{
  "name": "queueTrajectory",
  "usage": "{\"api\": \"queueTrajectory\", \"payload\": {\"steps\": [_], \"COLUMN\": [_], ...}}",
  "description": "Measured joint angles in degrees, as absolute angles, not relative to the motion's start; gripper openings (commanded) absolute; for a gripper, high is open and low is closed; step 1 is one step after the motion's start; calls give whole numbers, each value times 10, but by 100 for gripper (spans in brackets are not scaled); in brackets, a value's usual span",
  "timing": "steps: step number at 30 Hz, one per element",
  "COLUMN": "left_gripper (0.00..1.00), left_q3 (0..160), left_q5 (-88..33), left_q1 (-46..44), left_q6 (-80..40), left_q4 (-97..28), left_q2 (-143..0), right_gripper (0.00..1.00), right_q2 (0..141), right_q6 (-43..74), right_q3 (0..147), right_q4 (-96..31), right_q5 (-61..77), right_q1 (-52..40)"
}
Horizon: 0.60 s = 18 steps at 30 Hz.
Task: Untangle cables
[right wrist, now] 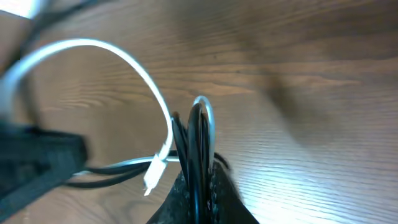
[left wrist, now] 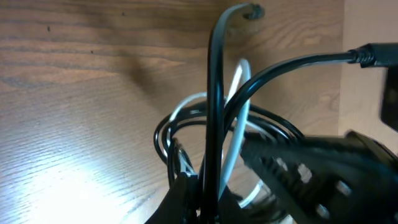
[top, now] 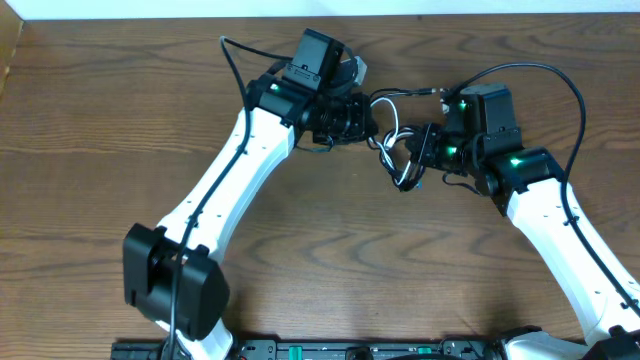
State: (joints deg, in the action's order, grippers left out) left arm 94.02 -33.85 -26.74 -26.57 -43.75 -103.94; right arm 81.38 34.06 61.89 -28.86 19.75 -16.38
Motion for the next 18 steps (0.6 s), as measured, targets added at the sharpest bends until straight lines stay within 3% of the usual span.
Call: {"api": "queueTrajectory", "payload": {"steps": [16,17,18], "left_gripper": [7,8,16], "left_q3": [940,940,940], "left_q5": [-372,-372,-372], "left_q1": [-279,-281,-283], "left_q6": [-357,-359,-360], "left_q4": [-370,-371,-370], "left_q2": [-1109,-1112,-1116], "right_gripper": [1,1,1], "right_q2": [814,814,814], "right_q6": [438,442,446], "right_q3": [619,619,619], "right_q4": [-215,-209,-203], "right_q5": [251,252,253], "right_q1": [-163,-162,-162]}}
